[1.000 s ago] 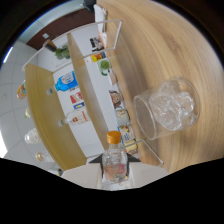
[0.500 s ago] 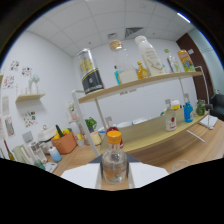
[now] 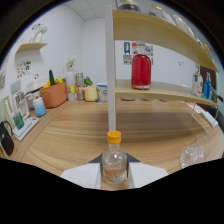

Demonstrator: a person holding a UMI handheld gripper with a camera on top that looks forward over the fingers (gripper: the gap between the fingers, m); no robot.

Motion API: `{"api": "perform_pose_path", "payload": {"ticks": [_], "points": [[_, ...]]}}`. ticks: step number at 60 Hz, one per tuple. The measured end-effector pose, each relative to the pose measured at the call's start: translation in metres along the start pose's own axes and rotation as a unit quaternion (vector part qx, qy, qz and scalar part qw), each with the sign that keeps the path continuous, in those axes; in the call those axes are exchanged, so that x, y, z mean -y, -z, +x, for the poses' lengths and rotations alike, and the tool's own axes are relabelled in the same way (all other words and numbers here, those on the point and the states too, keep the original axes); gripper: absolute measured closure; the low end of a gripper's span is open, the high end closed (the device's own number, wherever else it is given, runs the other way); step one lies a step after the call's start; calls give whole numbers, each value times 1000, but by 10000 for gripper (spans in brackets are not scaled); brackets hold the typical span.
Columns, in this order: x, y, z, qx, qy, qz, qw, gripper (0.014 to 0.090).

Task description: Make me a cup of Mount Fuji.

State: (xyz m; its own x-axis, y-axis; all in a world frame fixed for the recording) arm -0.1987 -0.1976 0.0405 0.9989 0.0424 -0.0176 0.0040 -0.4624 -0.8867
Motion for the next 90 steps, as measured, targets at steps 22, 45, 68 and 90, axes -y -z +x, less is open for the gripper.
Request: {"api": "perform_pose_path", "payload": {"ticks": [22, 45, 68, 90], "points": [[-24, -8, 1, -6, -17, -63, 998, 679], [-31, 7, 4, 6, -15, -61, 998, 528], [45, 110, 41, 57, 9, 12, 998, 184], [36, 169, 189, 1, 2, 7, 1000, 197]]}}
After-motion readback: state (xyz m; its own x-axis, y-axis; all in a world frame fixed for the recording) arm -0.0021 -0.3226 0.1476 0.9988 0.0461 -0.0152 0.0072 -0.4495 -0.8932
